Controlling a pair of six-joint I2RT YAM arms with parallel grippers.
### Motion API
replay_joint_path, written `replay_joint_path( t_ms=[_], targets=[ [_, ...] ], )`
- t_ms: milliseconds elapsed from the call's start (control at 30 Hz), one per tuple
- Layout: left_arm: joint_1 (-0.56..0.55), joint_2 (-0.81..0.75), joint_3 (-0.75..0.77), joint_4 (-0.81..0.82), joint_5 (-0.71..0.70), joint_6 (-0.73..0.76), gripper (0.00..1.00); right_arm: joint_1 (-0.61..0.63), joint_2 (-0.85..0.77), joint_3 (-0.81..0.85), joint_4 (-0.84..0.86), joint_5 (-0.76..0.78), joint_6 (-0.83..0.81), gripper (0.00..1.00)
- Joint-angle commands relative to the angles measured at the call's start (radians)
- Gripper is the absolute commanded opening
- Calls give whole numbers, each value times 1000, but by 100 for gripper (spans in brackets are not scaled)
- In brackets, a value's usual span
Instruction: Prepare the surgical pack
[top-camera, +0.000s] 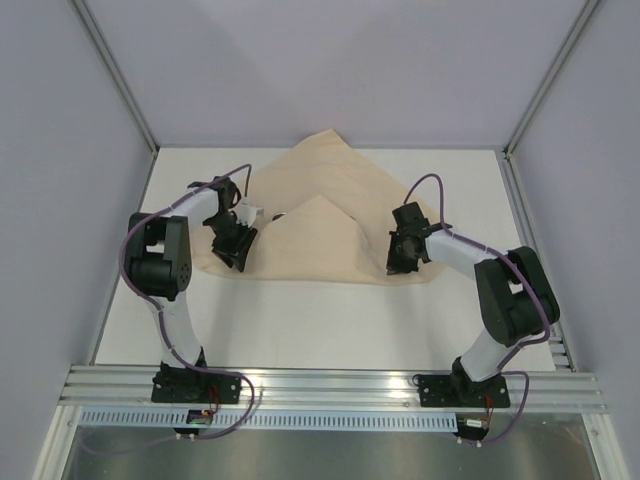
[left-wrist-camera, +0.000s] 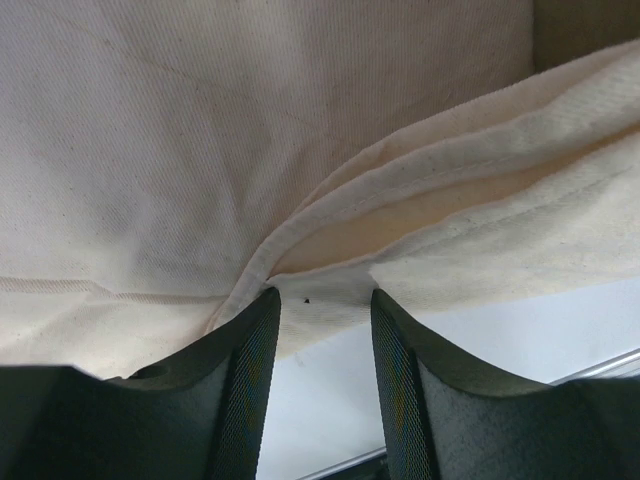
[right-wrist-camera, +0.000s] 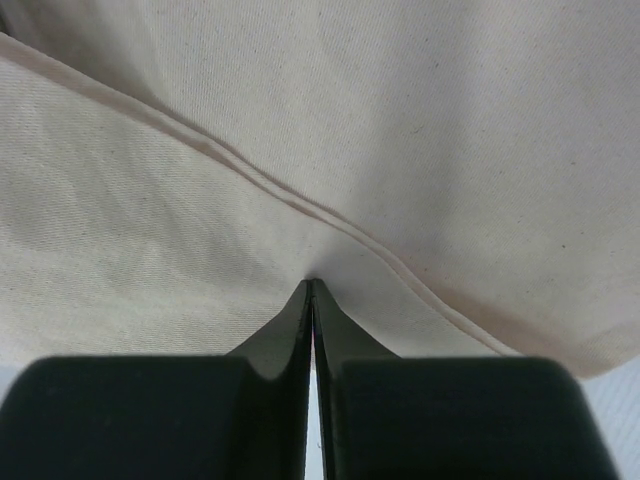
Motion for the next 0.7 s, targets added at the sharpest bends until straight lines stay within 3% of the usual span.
replay_joint_path(
  t_ms=[0,167,367,667],
  targets=[
    [10,-28,-12,32,17,22,51,-8,-31,36,-45,67,-20,3],
    [36,-156,17,-27,56,37,52,-8,-127,127,-123,108,-52,6],
    [151,-255,-6,-59,74,39,53,-8,-198,176,-173,156,-71,9],
    [182,-153,-101,34,-11,14,53,-8,-120,43,-50,109,-28,8]
  ],
)
